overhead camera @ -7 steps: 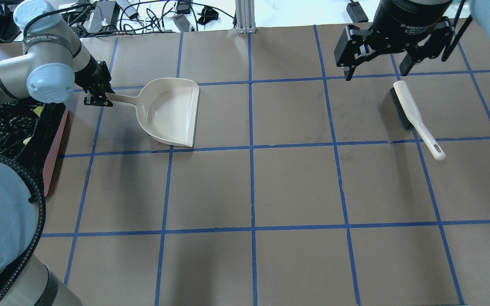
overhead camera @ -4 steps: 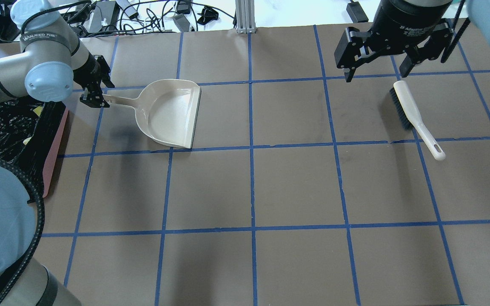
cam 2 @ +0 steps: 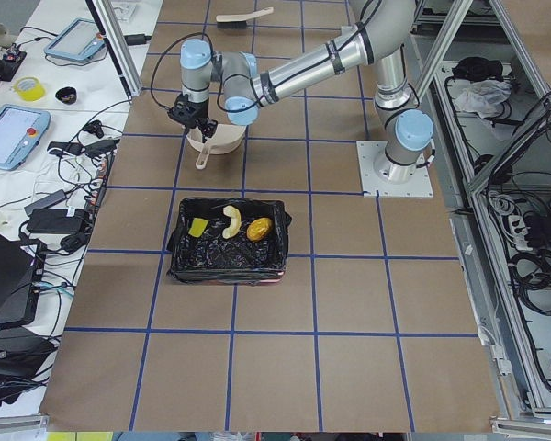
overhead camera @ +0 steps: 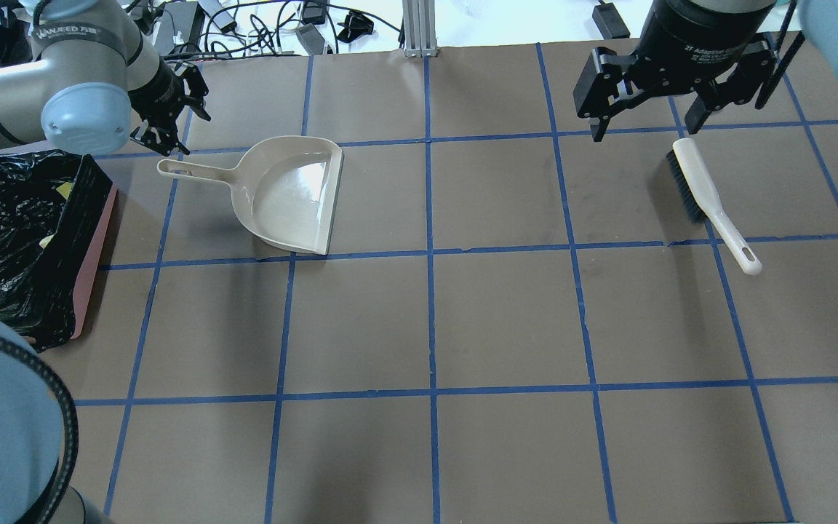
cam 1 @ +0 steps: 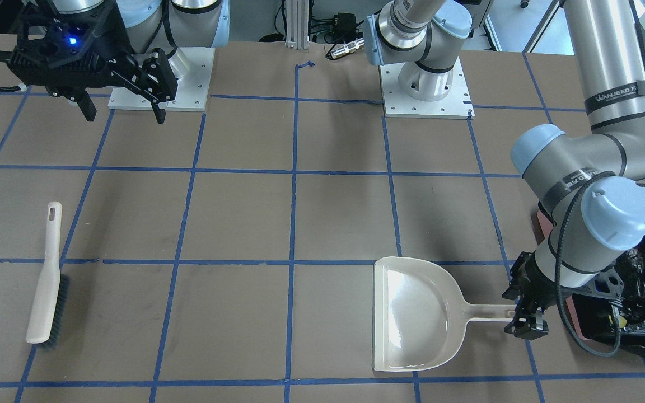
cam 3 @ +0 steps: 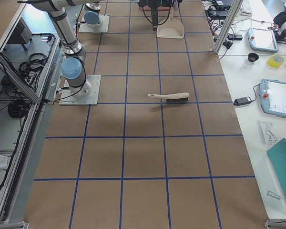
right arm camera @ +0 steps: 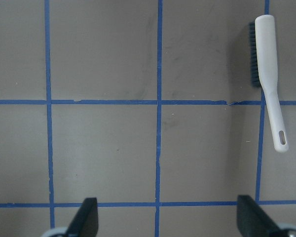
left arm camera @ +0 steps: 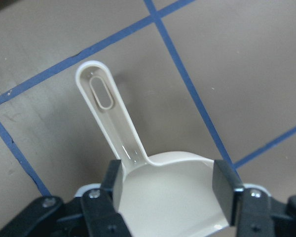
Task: Sweep and dump trash into bin
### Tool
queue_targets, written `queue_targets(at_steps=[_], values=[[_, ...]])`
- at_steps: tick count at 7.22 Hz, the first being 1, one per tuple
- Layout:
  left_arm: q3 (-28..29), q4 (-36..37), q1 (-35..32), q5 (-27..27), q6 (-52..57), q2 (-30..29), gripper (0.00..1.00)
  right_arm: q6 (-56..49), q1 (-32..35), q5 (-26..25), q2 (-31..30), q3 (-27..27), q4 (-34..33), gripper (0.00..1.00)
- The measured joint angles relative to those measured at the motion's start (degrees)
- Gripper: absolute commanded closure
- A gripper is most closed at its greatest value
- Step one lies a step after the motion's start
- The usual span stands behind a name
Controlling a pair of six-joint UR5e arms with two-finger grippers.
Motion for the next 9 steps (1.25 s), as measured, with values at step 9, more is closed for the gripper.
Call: queue_targets(at_steps=[9], values=[[-1.77,-24.49,-5.87,-4.28,41.41,18.87,0.0,-0.02,-0.04,0.01,-0.09,0.01,0.1,0.0]])
